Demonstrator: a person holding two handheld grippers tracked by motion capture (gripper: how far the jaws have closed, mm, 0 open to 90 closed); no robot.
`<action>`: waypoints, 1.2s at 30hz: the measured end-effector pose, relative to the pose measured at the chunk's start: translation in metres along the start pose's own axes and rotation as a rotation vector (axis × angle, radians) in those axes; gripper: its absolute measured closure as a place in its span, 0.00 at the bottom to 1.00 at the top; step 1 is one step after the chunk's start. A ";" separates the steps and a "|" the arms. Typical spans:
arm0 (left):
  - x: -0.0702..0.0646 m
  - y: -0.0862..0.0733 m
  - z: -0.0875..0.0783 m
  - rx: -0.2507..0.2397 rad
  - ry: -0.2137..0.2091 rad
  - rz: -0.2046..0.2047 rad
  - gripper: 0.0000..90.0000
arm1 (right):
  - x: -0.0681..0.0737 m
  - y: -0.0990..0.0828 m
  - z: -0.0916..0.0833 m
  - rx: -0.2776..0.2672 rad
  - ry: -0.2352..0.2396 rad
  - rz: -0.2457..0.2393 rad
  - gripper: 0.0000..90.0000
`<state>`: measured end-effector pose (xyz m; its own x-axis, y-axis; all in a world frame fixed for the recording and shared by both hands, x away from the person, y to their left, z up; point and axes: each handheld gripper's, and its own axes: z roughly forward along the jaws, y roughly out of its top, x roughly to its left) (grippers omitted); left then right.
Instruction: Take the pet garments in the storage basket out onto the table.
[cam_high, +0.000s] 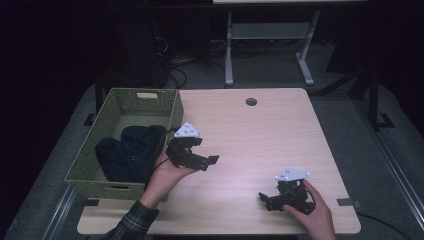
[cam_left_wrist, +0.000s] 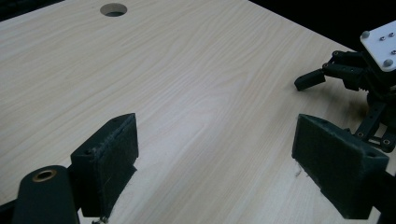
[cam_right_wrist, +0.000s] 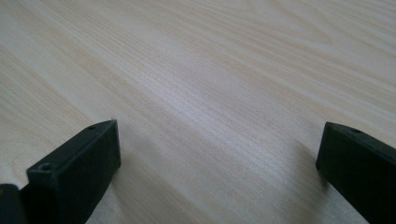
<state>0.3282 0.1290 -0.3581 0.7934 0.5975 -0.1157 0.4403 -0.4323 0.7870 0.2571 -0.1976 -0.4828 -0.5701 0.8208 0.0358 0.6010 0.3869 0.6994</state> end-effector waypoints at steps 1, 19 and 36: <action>0.001 0.001 -0.001 0.001 -0.001 0.000 0.16 | 0.000 0.000 0.000 0.000 0.000 -0.001 0.00; 0.021 0.009 -0.026 0.006 0.008 0.012 0.18 | 0.000 0.000 0.000 0.001 0.001 -0.001 0.00; 0.046 0.000 -0.046 0.025 0.033 -0.044 0.18 | 0.000 0.000 0.000 0.001 0.000 -0.002 0.00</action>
<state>0.3457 0.1877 -0.3356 0.7587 0.6385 -0.1293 0.4852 -0.4214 0.7662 0.2572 -0.1977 -0.4827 -0.5711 0.8202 0.0346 0.6007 0.3888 0.6985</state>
